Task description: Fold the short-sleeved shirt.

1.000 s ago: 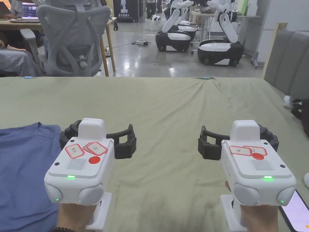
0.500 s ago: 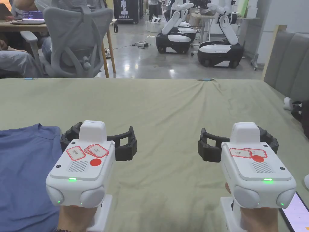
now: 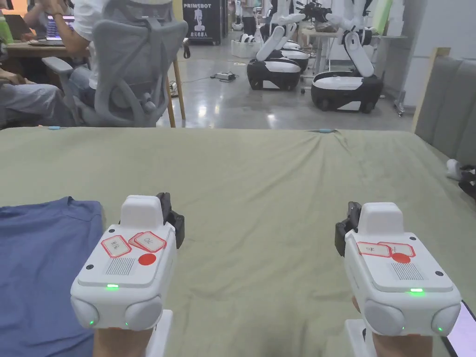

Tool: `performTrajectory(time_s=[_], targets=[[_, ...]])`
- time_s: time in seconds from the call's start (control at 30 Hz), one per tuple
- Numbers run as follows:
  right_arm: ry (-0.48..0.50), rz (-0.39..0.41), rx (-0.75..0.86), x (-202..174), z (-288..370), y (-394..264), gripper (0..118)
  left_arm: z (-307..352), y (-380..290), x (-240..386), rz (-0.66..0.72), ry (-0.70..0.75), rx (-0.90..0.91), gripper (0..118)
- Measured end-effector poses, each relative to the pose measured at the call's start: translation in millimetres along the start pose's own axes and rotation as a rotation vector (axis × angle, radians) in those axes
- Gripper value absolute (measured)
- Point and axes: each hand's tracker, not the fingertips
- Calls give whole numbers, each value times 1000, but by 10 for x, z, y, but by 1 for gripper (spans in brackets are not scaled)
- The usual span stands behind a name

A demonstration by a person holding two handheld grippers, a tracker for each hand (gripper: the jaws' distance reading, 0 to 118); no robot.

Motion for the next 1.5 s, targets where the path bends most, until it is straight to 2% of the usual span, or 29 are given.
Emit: performTrajectory(time_s=[0.13, 0.23, 0.43, 0.5, 0.63, 0.8, 0.87, 1.0, 1.03, 1.07, 1.13, 1.17, 1.2, 1.33, 1.37, 1.4, 1.47, 1.5], targets=[[92, -17, 13, -368, -100, 62, 0, 126, 18, -342, -13, 82, -9, 2], [206, -7, 23, -843, -194, 138, 0, 331, 20, -747, -2, 174, -11, 2], [495, -12, 64, -1915, -130, 315, 0, 826, -8, -1535, 14, 378, -50, 2], [539, 3, 71, -2144, -71, 347, 0, 915, -20, -1675, 24, 419, -56, 2], [548, 31, 76, -2299, -33, 358, 0, 949, -18, -1724, 22, 417, -58, 2], [544, 4, 62, -2211, -97, 373, 0, 788, -1, -1656, 1, 387, -100, 2], [535, 15, 63, -2186, -125, 373, 0, 600, 26, -1705, 43, 377, -212, 2], [535, 18, 57, -2110, -220, 332, 0, -36, 123, -1977, 95, 249, -383, 2], [535, 18, 49, -2092, -255, 311, 0, -288, 148, -2070, 102, 233, -449, 13], [535, 17, 43, -2091, -301, 282, 0, -517, 139, -2142, 106, 226, -471, 38], [534, 17, 27, -2104, -405, 221, 0, -1061, 54, -2280, 118, 205, -558, 118], [529, 18, 19, -2105, -464, 185, 0, -1300, -26, -2329, 162, 152, -584, 111], [525, 18, 10, -2111, -522, 154, 0, -1558, -100, -2407, 156, 172, -628, 105], [526, 4, -18, -2104, -737, 56, 0, -2569, -678, -2709, 180, 186, -799, 105], [524, 5, -20, -2100, -785, 39, 0, -2739, -808, -2763, 190, 229, -819, 103], [517, 9, -23, -2092, -832, 27, 0, -2805, -874, -2826, 194, 255, -847, 97], [503, 15, -25, -2062, -916, 11, 0, -2941, -1112, -2829, 211, 214, -886, 72], [496, 13, -26, -2042, -956, 6, 0, -2939, -1237, -2796, 200, 165, -941, 68]])
